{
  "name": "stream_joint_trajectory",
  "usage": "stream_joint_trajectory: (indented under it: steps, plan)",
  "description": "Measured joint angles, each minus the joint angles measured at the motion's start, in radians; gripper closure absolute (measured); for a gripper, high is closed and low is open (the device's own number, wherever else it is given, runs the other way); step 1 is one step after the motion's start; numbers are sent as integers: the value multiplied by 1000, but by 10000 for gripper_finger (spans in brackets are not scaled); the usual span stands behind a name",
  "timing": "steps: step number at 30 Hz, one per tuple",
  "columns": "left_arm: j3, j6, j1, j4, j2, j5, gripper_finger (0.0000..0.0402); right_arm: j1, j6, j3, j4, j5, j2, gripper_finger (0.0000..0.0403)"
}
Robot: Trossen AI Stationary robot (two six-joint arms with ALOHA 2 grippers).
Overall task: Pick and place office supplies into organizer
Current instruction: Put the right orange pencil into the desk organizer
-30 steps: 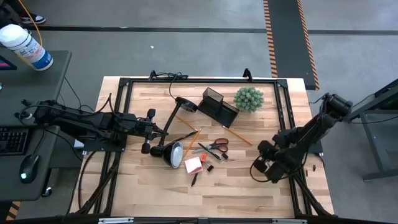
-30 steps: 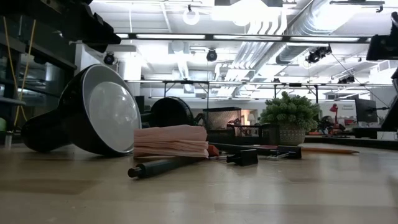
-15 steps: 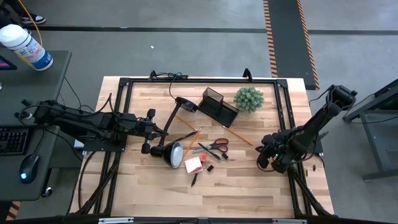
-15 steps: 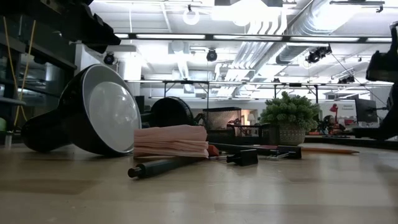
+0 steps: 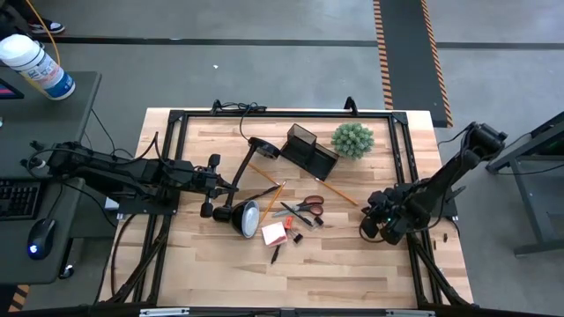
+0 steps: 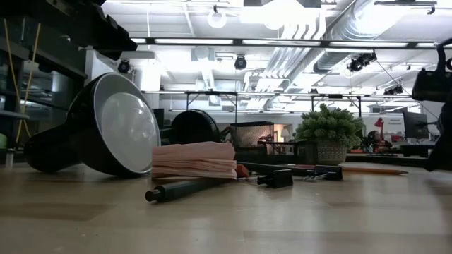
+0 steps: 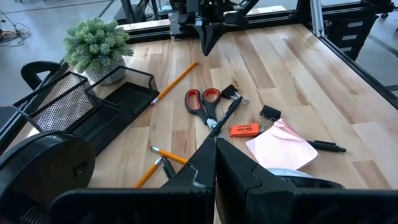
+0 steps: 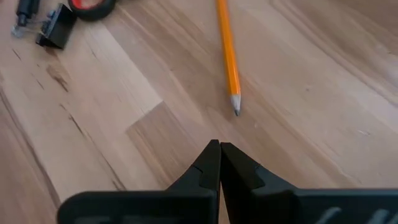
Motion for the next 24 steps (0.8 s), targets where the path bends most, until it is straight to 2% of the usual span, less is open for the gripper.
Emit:
stream_joint_trajectory:
  steps: [14, 24]
  plan:
    - [0, 1, 0, 16, 0, 0, 401, -2, 5, 3, 53, -4, 82, 395]
    - [0, 1, 0, 15, 0, 0, 401, -52, -6, 3, 60, -20, 82, 292]
